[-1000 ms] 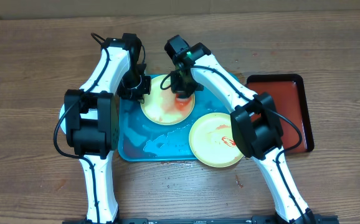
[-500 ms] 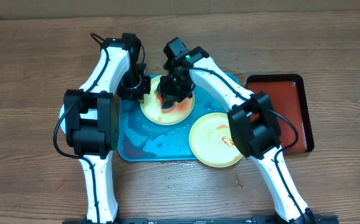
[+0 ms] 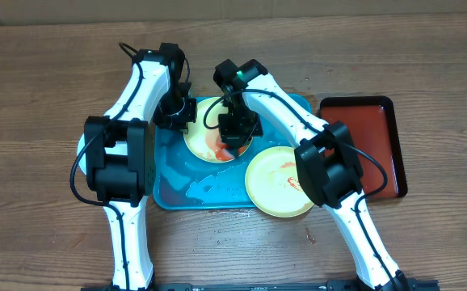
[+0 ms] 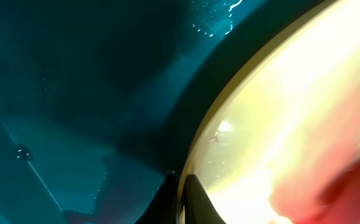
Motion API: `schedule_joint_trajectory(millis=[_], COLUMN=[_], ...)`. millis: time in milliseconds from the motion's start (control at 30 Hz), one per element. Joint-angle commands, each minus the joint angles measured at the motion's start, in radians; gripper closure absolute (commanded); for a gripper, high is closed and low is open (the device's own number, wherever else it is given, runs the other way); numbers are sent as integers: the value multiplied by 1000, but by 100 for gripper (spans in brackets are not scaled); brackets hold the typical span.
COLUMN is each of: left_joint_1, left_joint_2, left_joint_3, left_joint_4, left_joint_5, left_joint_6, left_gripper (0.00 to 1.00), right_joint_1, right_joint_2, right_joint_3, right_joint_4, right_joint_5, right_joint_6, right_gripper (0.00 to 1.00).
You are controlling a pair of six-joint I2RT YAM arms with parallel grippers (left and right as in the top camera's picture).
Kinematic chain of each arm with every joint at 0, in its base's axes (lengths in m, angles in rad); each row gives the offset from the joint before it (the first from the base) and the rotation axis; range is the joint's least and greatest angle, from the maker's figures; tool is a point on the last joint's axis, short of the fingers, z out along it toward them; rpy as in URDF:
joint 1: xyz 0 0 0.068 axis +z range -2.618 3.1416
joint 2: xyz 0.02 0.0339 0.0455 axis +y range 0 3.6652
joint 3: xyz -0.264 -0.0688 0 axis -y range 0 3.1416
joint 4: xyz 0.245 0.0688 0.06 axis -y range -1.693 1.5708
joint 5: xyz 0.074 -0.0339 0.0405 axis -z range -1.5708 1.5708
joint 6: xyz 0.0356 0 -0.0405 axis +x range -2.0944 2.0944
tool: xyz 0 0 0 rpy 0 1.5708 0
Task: Clean dirty plates on tray and stack at the side
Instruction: 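Scrub the upper yellow plate with the sponge while left gripper holds rim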
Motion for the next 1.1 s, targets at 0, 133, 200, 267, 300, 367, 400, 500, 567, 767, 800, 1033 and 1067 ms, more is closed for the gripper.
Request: schedule_joint_trajectory(millis=[0,133,200,267,300,367,400,500,567,767,800,1033,1067], left_joint_1=[-4,-4,-5,-4,-5,-5,-5,-5,-5,-5,-5,-5,-5], left_joint_2=[-19,-19,-19,-19,-19,-19,-19,-19,-19,-19,-19,-19,-19], left_joint_3=[-9,-9,-9,-9,-9,-9,-9,-9,-9,-9,-9,-9,-9], left_joint_4=[11,11,11,11,11,11,11,11,11,18,20,26,25], left_joint_5=[-22,-22,-22,-22,-22,-22,-22,-22,-21,-21,-21,-6,-6], left_joint_6=[-6,-6,-6,-6,-3,-3,-3,-3,-3,-3,-3,-1,1], left_gripper=[96,96,96,96,96,96,96,96,96,96,96,96,96], right_joint_1=[-15,-10,-10,-10,-11,-11,-15,-21,-21,-8,-5,35,40], right_joint_2=[5,5,5,5,5,5,8,28,55,95,94,94,94], right_joint_3=[0,0,0,0,0,0,-1,-2,-2,-2,-2,-2,-2], right_joint_4=[-14,19,50,87,110,160,190,253,285,317,320,315,309], right_joint_5=[450,529,529,511,481,390,322,166,62,-207,-232,-367,-385], right_joint_6=[120,141,141,140,133,129,129,130,130,50,45,-20,-34], right_gripper=[96,96,96,96,96,96,96,96,96,96,96,96,96])
